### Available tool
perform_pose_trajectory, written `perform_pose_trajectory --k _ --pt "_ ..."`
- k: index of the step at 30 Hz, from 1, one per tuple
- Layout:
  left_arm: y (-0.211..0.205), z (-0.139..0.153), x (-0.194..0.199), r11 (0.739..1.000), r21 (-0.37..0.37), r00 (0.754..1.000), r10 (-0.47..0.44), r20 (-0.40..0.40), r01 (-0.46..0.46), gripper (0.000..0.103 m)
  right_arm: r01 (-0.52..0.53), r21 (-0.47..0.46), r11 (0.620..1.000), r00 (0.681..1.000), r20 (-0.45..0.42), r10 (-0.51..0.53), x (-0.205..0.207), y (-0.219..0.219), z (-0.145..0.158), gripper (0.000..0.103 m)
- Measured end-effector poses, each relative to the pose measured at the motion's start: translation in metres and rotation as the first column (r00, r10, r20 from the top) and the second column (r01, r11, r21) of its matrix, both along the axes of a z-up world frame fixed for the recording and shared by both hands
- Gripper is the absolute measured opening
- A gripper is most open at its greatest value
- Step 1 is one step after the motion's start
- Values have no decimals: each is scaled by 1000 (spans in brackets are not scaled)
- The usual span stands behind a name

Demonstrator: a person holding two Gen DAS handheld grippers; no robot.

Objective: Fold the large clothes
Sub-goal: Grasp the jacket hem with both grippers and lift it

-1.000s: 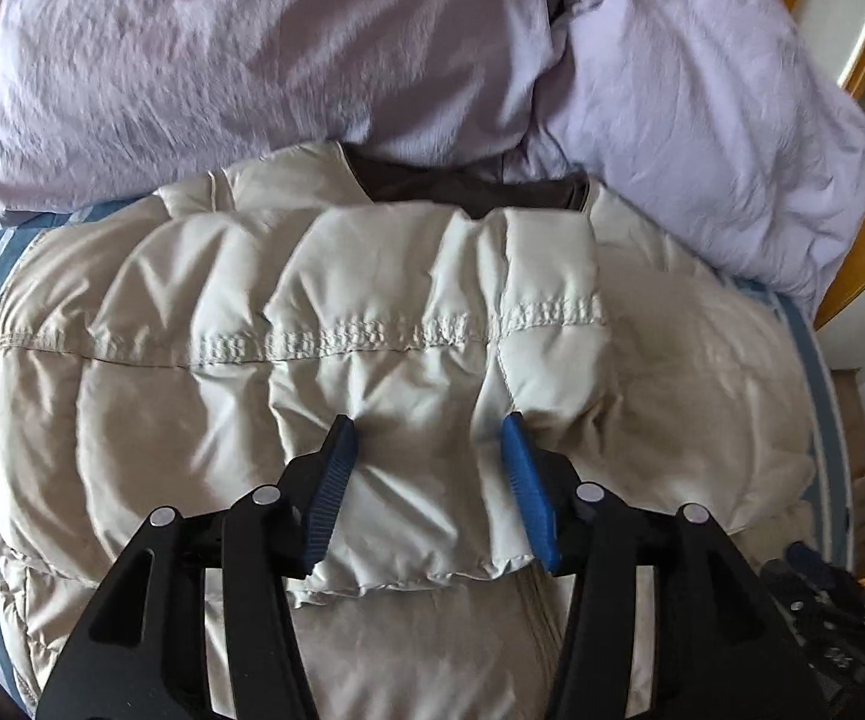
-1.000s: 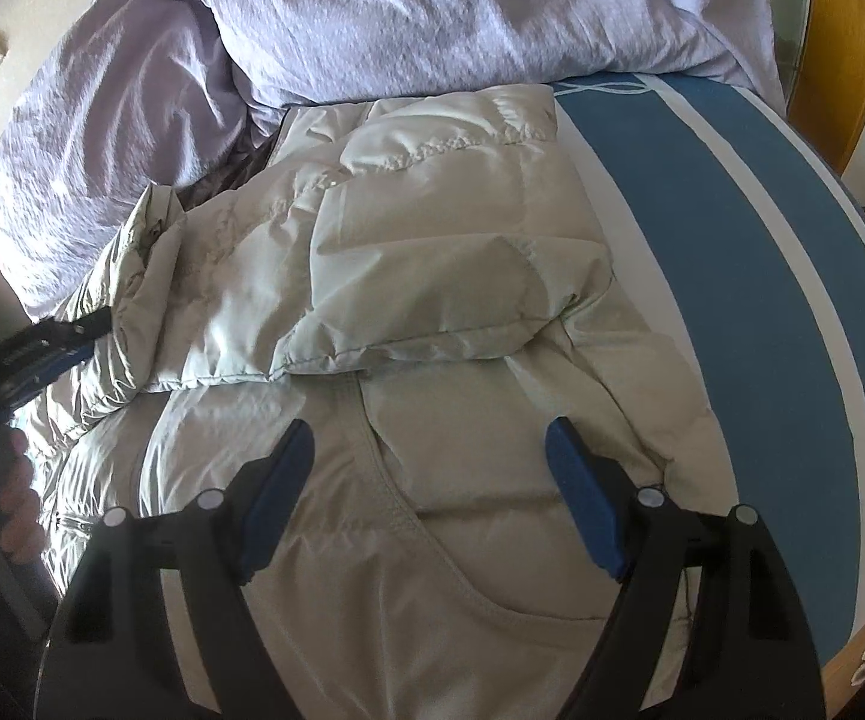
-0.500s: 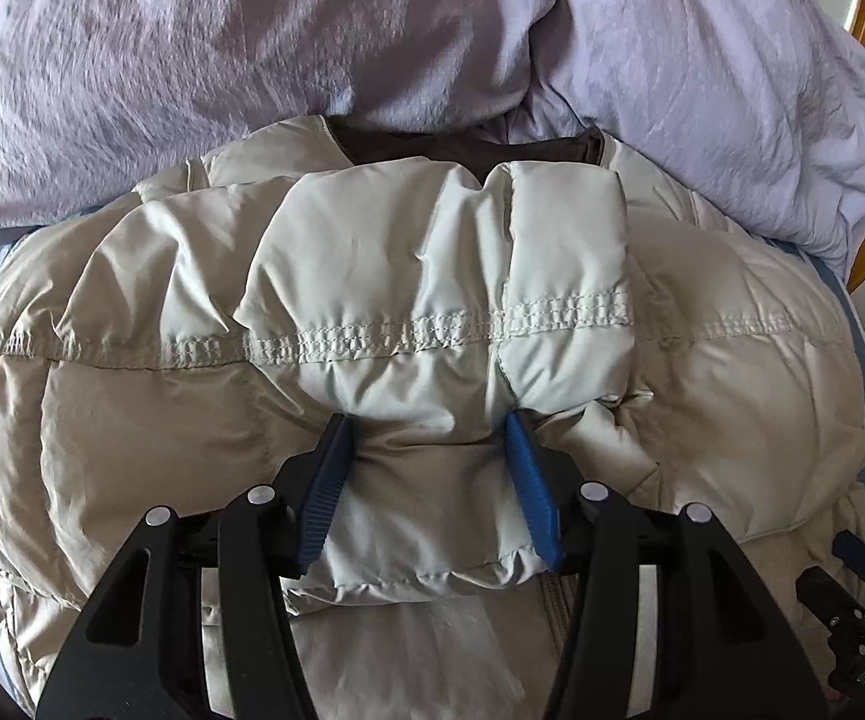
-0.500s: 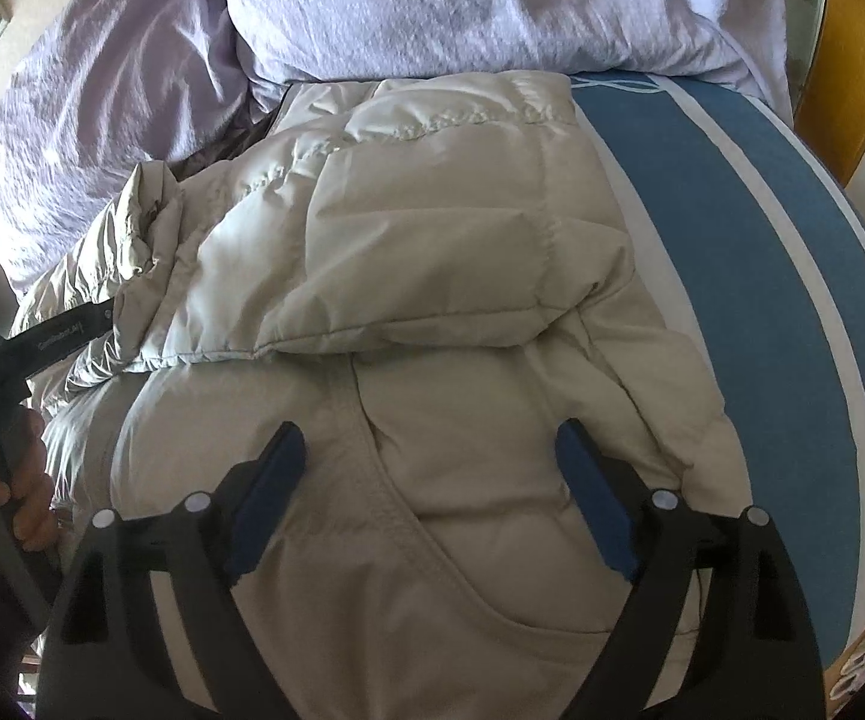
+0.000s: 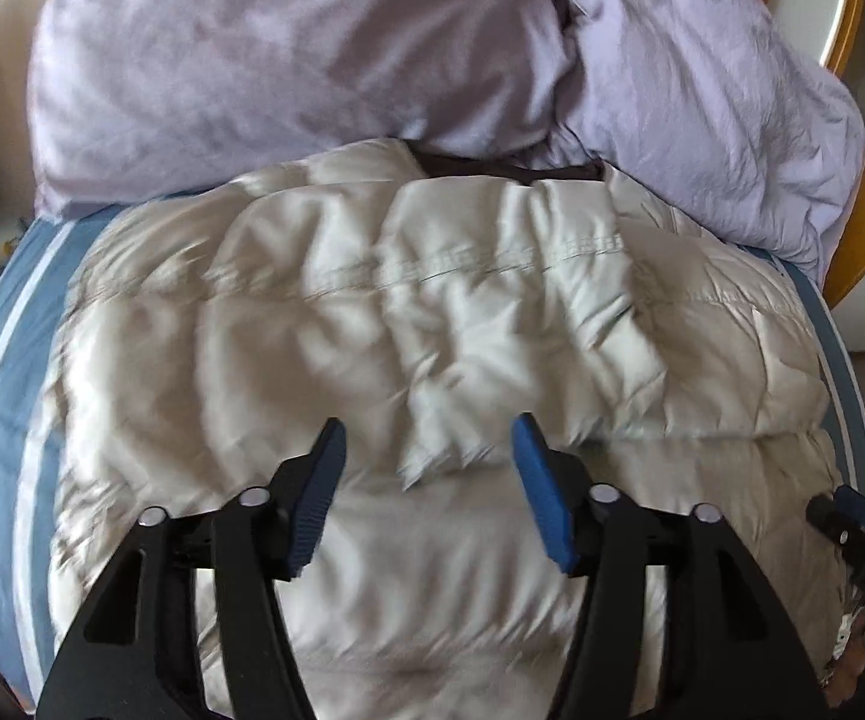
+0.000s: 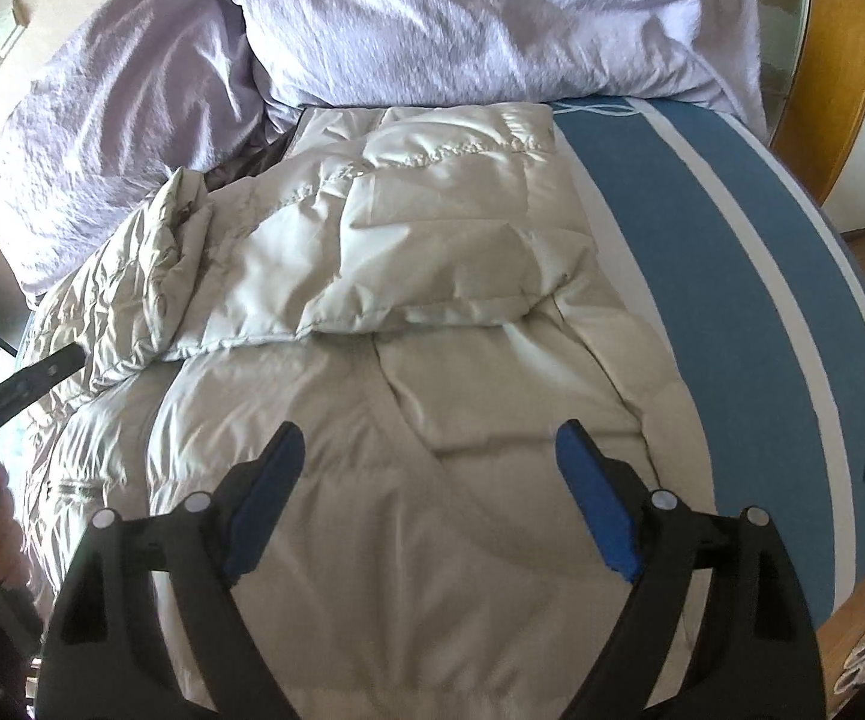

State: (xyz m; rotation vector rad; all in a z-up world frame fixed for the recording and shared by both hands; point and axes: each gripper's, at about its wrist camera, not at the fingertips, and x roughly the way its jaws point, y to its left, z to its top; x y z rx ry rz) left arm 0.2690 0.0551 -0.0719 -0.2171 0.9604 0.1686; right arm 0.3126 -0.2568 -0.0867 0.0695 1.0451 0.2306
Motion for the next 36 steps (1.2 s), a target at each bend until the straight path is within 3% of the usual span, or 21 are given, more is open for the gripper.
perform_pose_trajectory --k 7,19,36 --pt "55 0 -79 997 0 997 78 -6 -78 64 18 -34 999 1000 2 -18 -37 -20 0 86" --pt "130 -30 -196 975 -33 975 218 -51 -220 64 137 -86 987 990 -31 -140 -94 -94 -19 86" --pt "143 -61 -230 936 -196 956 285 -73 -294 64 143 -12 990 982 -123 -143 -105 -113 -52 83"
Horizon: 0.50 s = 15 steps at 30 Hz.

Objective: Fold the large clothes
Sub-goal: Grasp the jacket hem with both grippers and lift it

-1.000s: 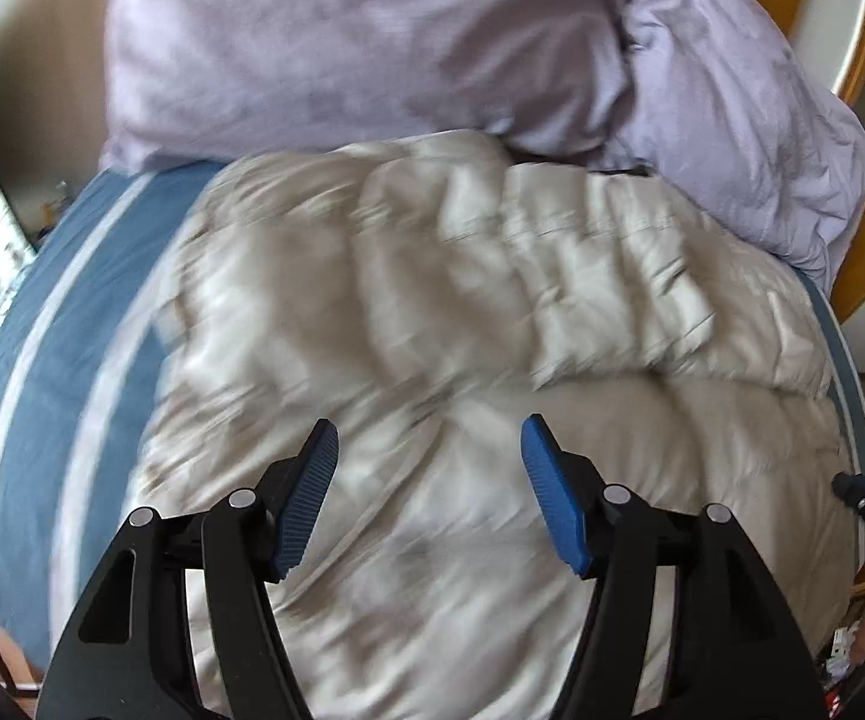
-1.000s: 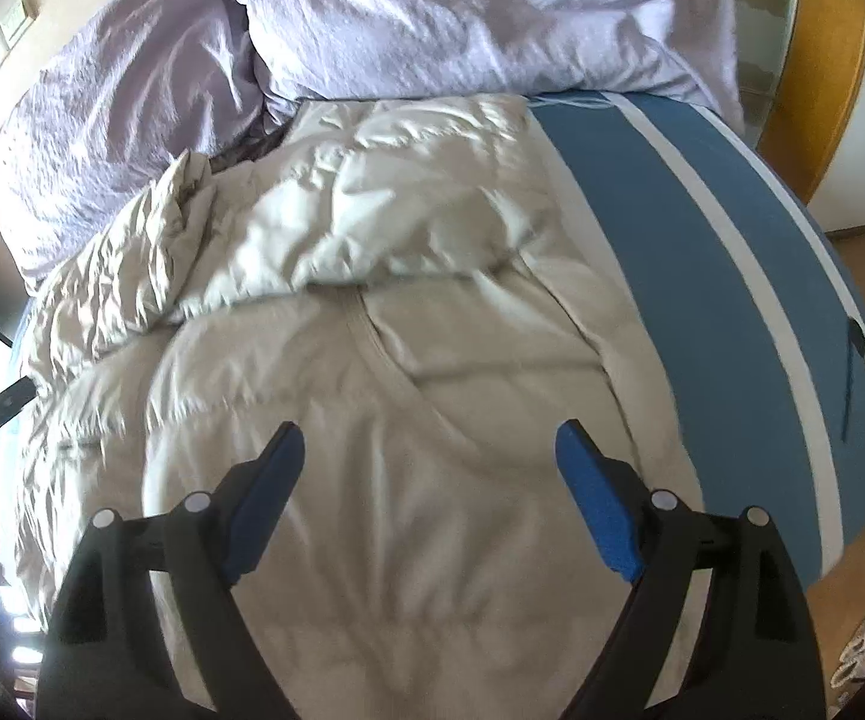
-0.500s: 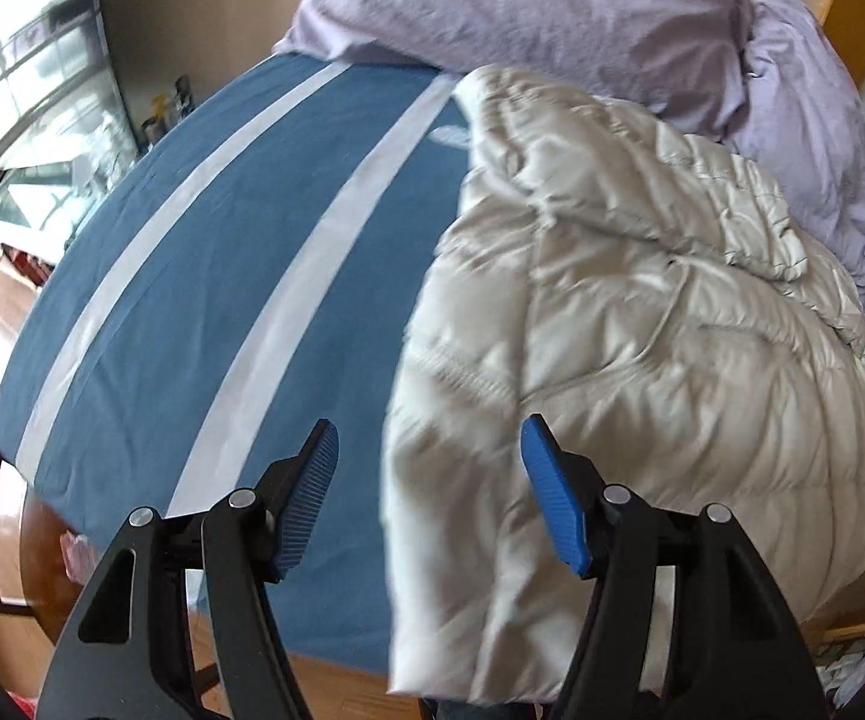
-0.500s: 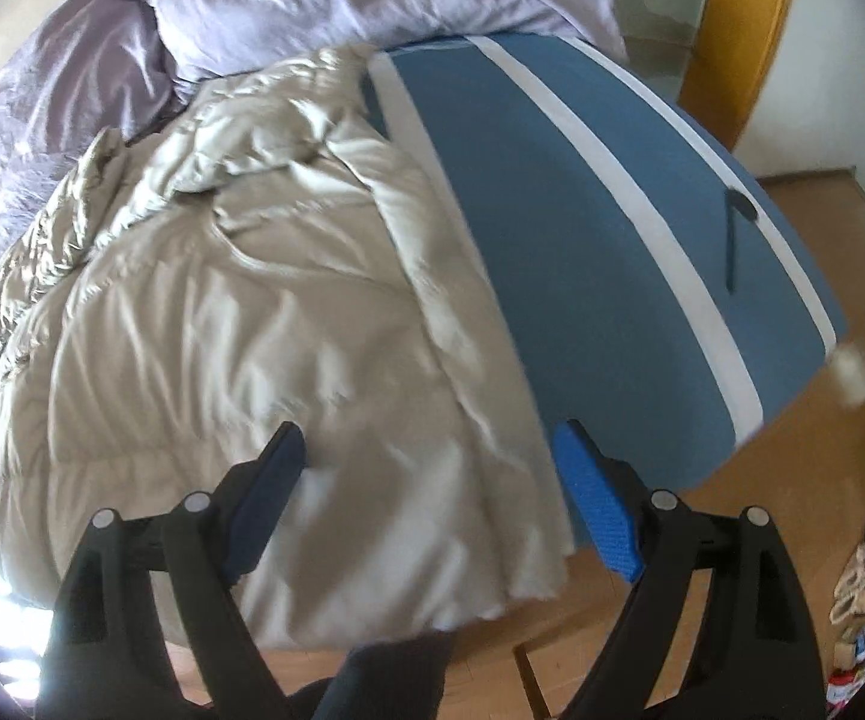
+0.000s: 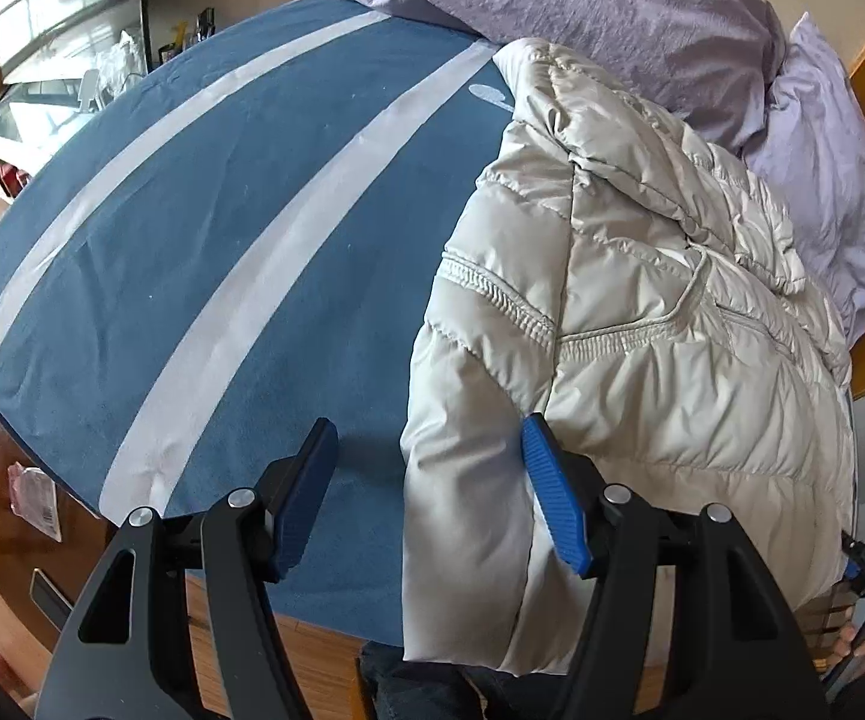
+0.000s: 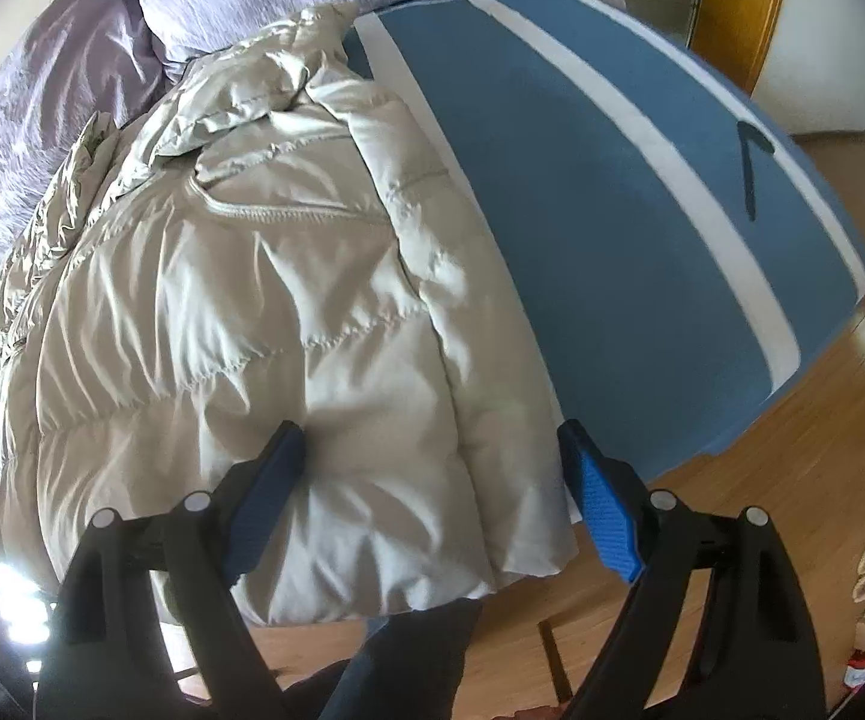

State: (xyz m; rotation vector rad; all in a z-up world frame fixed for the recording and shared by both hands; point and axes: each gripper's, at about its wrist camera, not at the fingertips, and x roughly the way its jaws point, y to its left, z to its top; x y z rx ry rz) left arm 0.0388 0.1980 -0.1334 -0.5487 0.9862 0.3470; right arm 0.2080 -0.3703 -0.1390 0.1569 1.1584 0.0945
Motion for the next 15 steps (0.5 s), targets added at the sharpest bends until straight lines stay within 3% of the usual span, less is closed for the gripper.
perform_pose_trajectory --k 4,7,9,12,15 --pt "1 0 0 1000 -7 1000 -10 4 10 64 -28 18 999 1000 6 28 -4 -1 -2 74" --pt "3 0 -1 1000 -18 1000 -24 5 24 64 -54 36 998 999 9 54 -6 0 0 63" --pt "2 0 -3 999 -26 999 -34 8 34 63 -72 47 996 997 17 72 -7 0 0 43" --pt "1 -1 -6 997 -61 999 -48 24 49 53 -86 111 990 996 21 84 -8 -1 2 25" --pt "-2 -3 -11 992 -111 997 -60 45 65 47 -87 148 985 996 24 84 -7 -3 4 19"
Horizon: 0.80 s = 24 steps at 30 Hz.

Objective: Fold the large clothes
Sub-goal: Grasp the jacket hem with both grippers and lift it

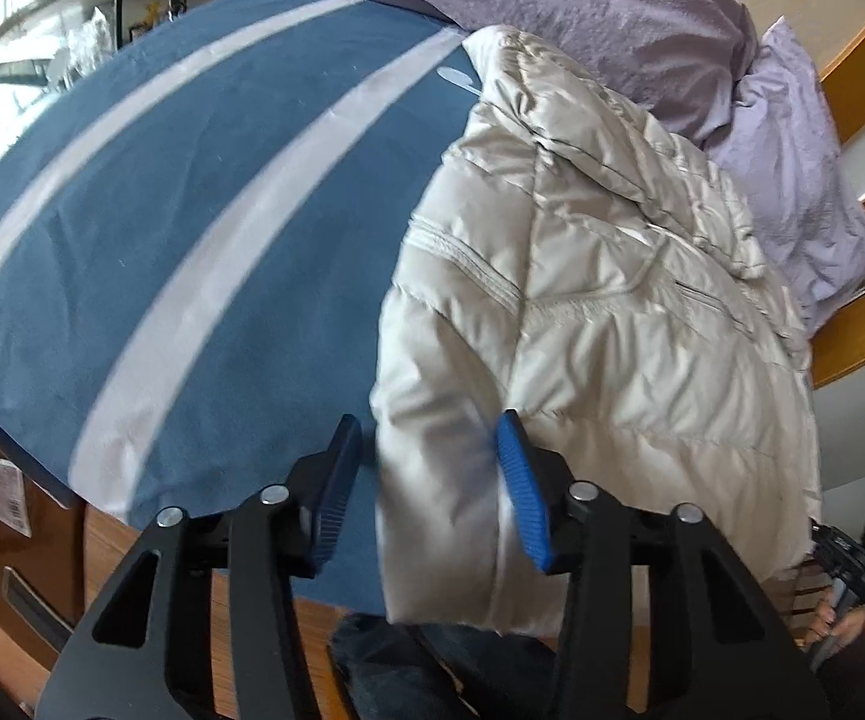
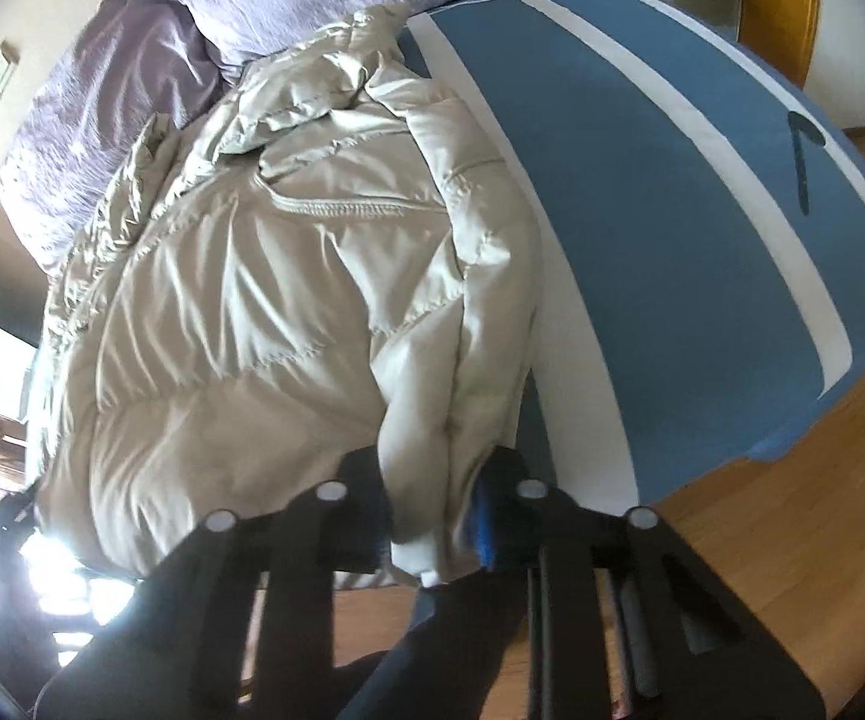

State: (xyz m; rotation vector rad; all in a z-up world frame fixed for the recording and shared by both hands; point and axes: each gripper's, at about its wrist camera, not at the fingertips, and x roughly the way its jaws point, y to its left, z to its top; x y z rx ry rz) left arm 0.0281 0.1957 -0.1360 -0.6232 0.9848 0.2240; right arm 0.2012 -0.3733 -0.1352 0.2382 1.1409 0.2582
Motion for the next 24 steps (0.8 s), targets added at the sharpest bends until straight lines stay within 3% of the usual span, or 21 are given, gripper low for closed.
perform_pose_trajectory --k 4,6,10,12,16,19,24 --pt "-8 0 -5 1000 -17 1000 -17 6 17 47 7 21 1000 1000 -9 -7 0 -1 -1 20" --pt "-12 0 -7 999 -20 1000 -28 6 29 47 9 20 1000 1000 -20 -9 1 0 -2 32" --pt "-21 -1 -8 998 -37 999 -48 4 48 47 10 24 1000 1000 -26 -10 0 0 -5 36" --pt "-27 -1 -7 997 -45 998 -55 3 55 46 4 30 1000 1000 -25 -3 -1 0 -6 25" --pt "-29 4 -10 998 -50 999 -28 24 30 18 0 64 998 1000 -11 1 -3 -4 -1 14" --pt "-26 18 -10 998 -68 998 -11 67 16 13 -11 46 999 999 34 9 -5 0 13 11" --pt "-24 62 -1 999 -36 984 -21 178 27 10 -32 42 999 990 141 26 0 10 47 10"
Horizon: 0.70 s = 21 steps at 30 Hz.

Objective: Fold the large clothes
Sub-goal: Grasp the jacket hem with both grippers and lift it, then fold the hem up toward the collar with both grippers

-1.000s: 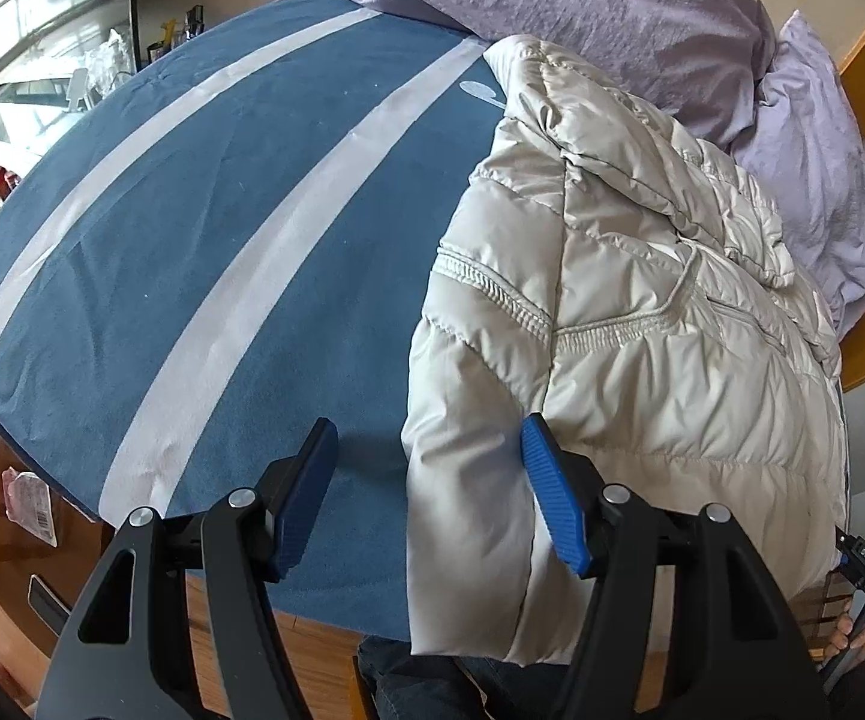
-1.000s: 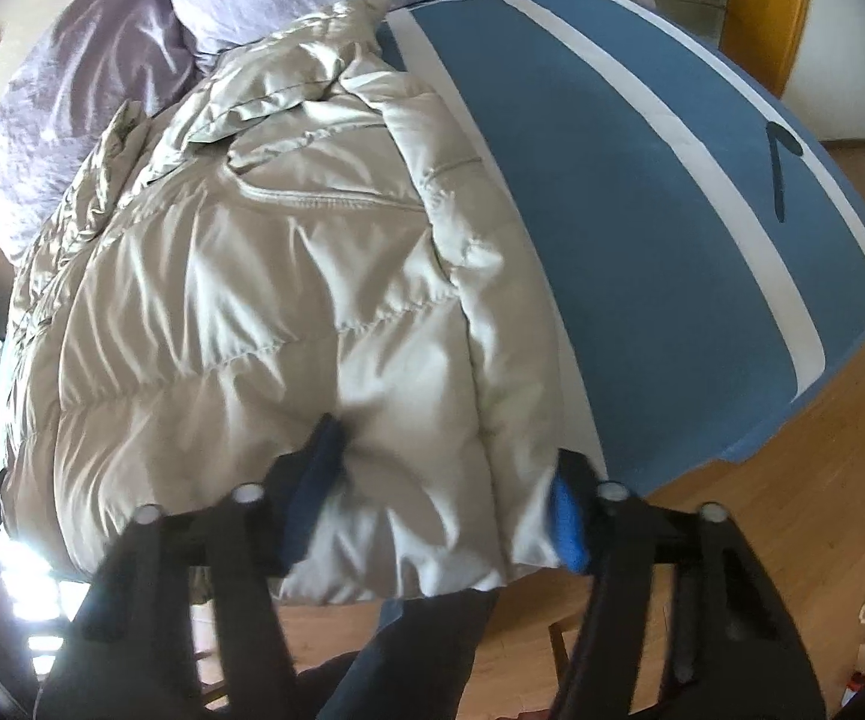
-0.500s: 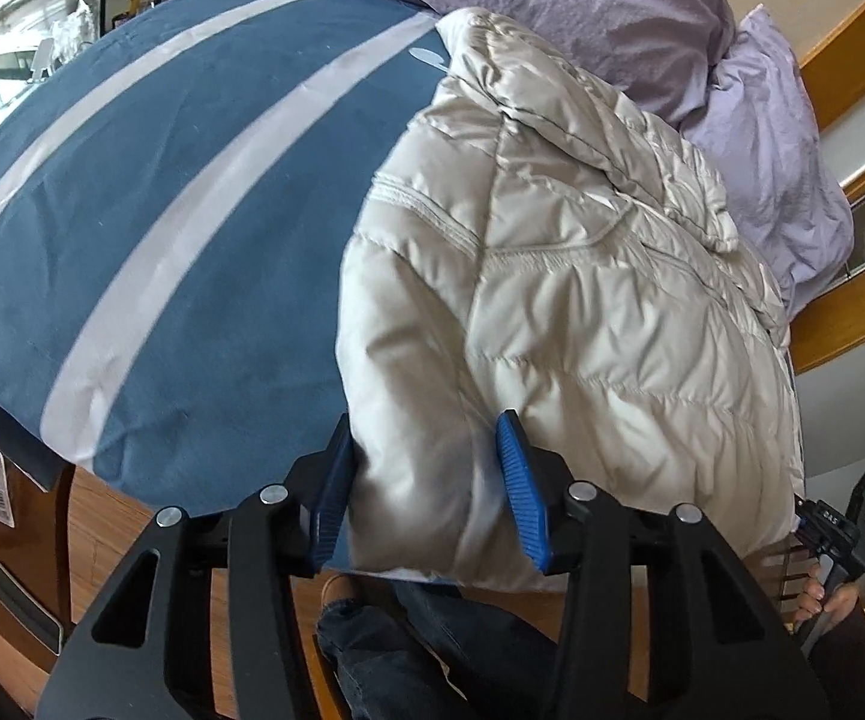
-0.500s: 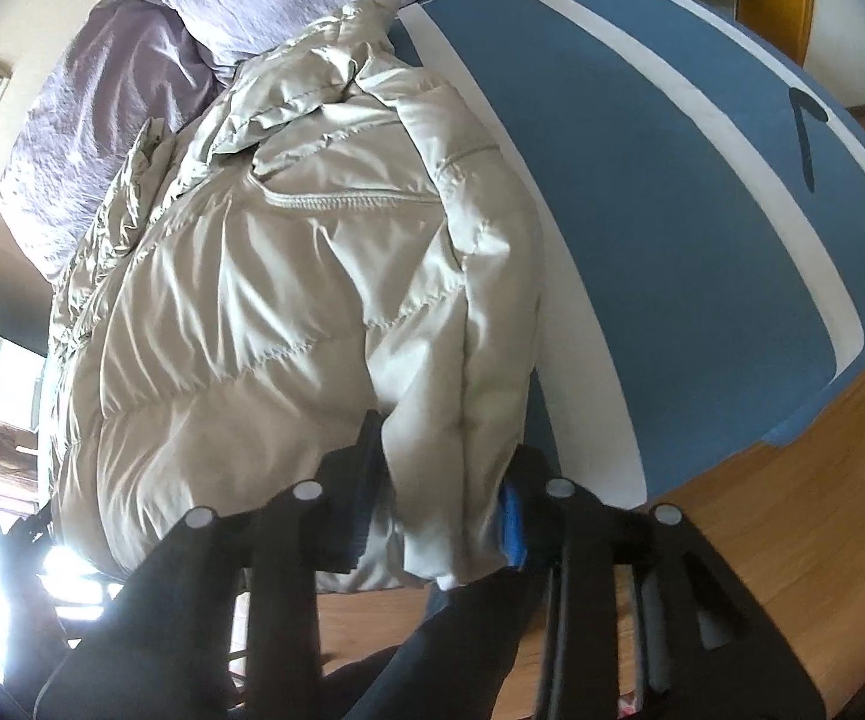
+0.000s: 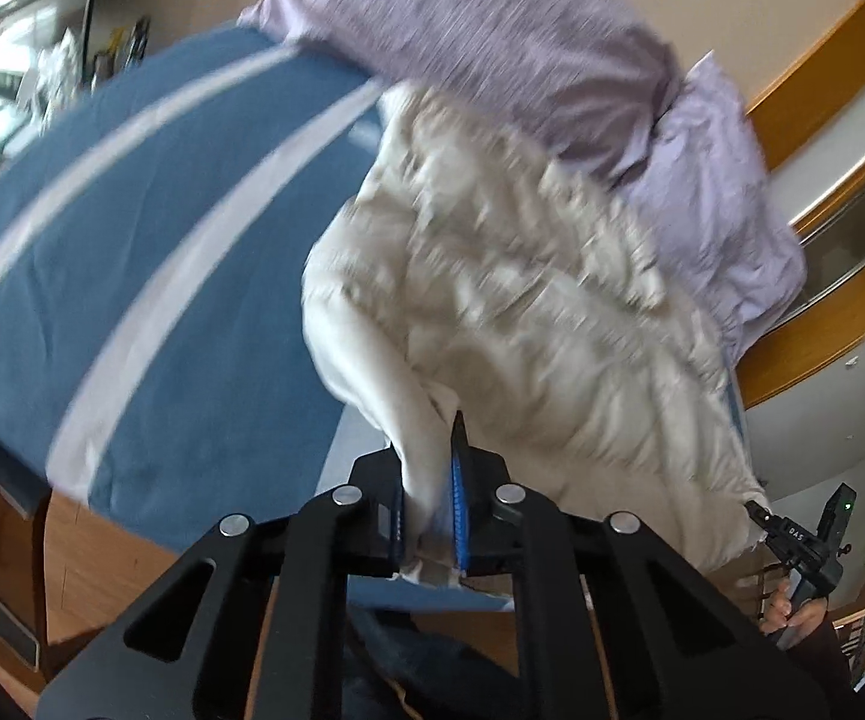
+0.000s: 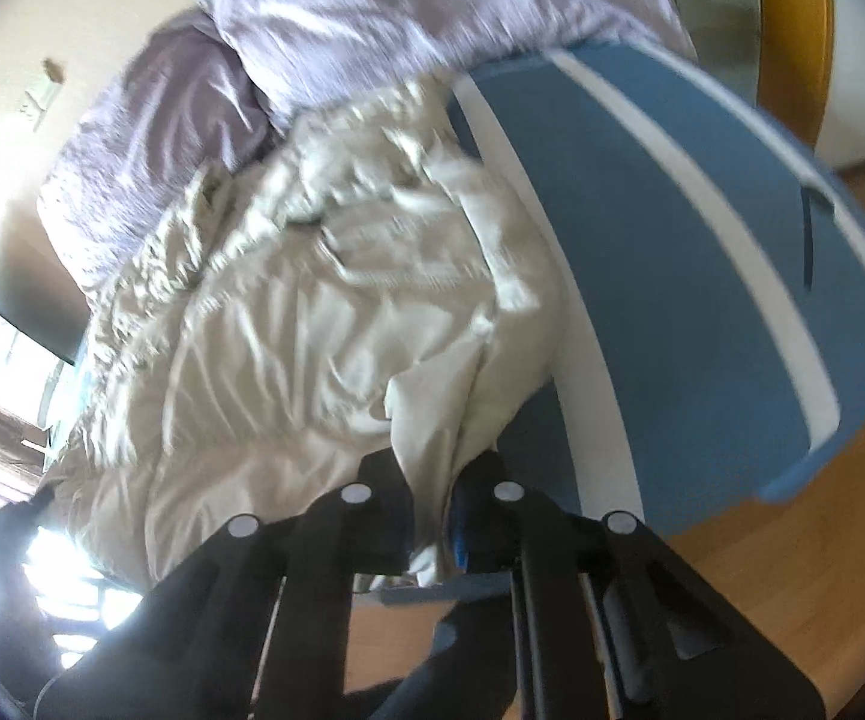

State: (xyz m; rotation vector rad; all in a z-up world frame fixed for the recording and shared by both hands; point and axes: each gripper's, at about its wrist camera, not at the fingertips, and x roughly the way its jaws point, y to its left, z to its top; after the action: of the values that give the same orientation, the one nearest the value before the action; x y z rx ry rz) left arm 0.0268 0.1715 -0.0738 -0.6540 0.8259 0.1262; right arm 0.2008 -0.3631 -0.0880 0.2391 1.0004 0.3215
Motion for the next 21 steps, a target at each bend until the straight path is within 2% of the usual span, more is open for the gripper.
perform_pose_trajectory --k 5,11,21 --pt "1 43 28 999 51 995 3 96 -7 9 -12 -35 999 994 111 16 15 17 36 9" --pt "9 75 69 993 113 989 20 147 -36 9 -6 -87 996 975 220 25 49 40 76 9" --pt "31 103 149 977 172 980 93 177 -124 8 24 -121 992 955 297 14 141 81 109 9"
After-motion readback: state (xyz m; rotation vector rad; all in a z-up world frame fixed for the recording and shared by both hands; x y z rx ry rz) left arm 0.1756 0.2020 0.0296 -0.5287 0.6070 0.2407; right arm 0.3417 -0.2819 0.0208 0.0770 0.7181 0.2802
